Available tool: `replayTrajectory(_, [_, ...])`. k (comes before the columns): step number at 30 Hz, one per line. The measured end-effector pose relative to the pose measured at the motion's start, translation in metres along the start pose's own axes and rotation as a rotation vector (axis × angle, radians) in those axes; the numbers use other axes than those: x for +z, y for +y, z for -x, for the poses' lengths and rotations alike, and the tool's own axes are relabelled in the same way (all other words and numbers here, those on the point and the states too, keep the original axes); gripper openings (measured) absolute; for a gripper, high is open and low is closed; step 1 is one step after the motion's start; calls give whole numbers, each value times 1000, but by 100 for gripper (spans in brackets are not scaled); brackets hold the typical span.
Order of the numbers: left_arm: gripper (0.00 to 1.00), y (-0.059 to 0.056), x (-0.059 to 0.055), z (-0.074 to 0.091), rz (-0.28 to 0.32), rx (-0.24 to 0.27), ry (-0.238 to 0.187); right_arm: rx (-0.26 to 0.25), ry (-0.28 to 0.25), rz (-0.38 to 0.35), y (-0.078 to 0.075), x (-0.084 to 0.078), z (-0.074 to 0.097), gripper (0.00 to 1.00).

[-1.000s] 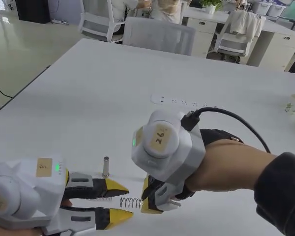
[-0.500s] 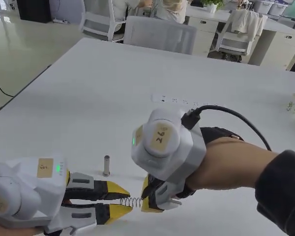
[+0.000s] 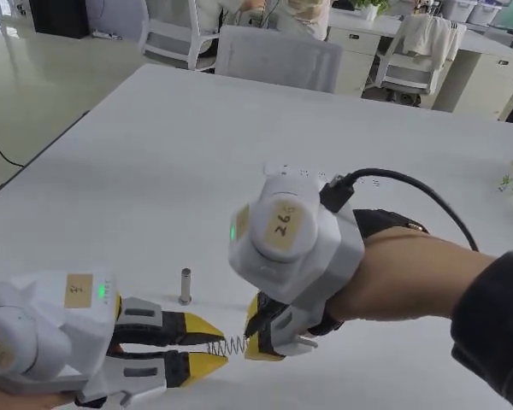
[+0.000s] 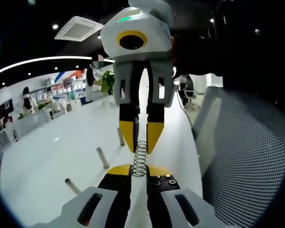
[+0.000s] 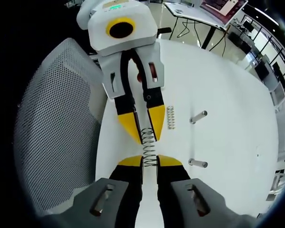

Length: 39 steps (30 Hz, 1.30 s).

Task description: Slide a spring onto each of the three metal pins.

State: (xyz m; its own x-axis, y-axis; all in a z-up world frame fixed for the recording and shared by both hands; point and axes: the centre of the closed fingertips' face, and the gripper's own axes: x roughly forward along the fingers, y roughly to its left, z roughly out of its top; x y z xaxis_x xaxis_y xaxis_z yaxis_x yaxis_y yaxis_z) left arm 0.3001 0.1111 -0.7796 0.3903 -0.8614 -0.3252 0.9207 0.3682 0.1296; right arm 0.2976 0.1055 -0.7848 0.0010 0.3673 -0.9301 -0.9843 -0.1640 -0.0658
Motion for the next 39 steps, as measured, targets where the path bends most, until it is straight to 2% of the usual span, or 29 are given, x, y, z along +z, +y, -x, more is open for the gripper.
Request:
replayTrajectory(9, [3, 1, -1, 1, 2, 5, 5, -10, -16, 15, 1, 10, 8, 8])
replayTrajectory(26, [2, 2, 1, 0, 2, 6, -2, -15, -85, 35, 4, 37, 20, 7])
replayTrajectory(39, [2, 1, 3, -1, 3, 5, -4, -15, -96, 43, 6, 41, 20, 8])
